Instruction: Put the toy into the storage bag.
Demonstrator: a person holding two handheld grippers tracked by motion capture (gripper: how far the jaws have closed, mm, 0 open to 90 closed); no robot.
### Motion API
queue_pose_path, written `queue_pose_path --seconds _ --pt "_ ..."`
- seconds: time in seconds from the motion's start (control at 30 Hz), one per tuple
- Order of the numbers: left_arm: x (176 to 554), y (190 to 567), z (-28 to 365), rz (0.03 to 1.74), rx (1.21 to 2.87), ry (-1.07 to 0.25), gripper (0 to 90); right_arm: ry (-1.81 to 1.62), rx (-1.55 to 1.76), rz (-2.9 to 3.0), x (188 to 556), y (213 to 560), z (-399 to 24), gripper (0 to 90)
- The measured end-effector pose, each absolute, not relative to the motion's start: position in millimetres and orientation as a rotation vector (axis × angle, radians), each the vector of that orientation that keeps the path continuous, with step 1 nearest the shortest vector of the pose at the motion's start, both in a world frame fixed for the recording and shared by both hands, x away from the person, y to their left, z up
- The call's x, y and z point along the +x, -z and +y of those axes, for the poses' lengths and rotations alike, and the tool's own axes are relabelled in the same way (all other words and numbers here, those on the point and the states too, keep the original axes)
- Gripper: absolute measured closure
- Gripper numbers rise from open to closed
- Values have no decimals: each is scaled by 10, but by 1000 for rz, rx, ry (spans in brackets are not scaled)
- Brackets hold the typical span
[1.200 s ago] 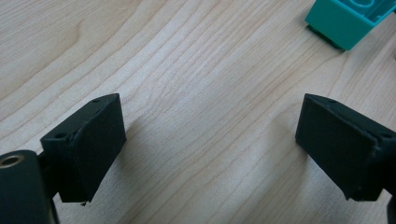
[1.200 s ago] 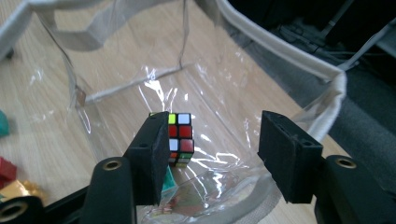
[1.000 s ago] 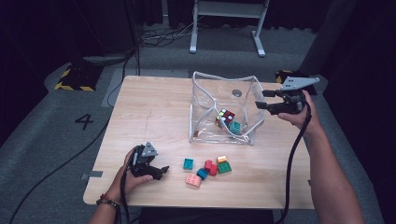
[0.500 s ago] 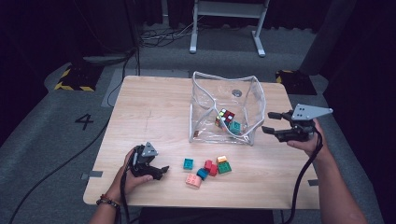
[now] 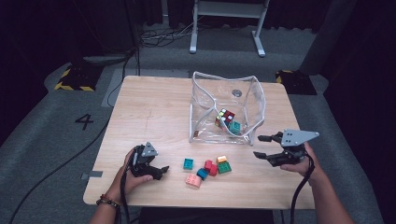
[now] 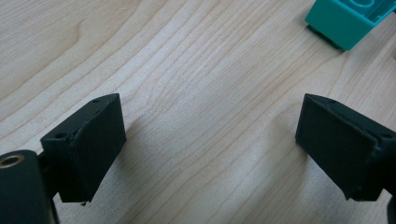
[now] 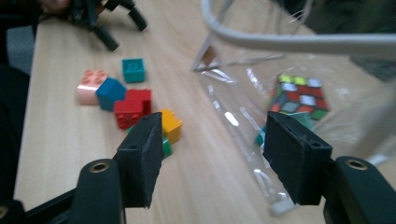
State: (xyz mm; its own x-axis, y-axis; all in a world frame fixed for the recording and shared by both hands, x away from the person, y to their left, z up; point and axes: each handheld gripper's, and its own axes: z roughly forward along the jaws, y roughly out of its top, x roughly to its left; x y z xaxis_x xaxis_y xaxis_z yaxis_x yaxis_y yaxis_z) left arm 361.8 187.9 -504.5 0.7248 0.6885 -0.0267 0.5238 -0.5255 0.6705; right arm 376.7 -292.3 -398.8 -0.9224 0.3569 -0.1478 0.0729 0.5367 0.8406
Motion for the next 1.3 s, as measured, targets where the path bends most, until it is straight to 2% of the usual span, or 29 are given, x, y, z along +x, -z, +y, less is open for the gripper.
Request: queue_pose_path --seconds 0.57,1.2,1.3 --pt "3618 5045 1880 912 2254 -316 86 -1245 255 2756 3742 4767 -2231 387" --pt "3618 5046 1879 912 2253 -315 85 -1272 200 2778 3863 4968 -1933 366" --pt "3618 5045 1880 911 2254 -315 85 -1223 197 2796 3868 5004 -1906 412"
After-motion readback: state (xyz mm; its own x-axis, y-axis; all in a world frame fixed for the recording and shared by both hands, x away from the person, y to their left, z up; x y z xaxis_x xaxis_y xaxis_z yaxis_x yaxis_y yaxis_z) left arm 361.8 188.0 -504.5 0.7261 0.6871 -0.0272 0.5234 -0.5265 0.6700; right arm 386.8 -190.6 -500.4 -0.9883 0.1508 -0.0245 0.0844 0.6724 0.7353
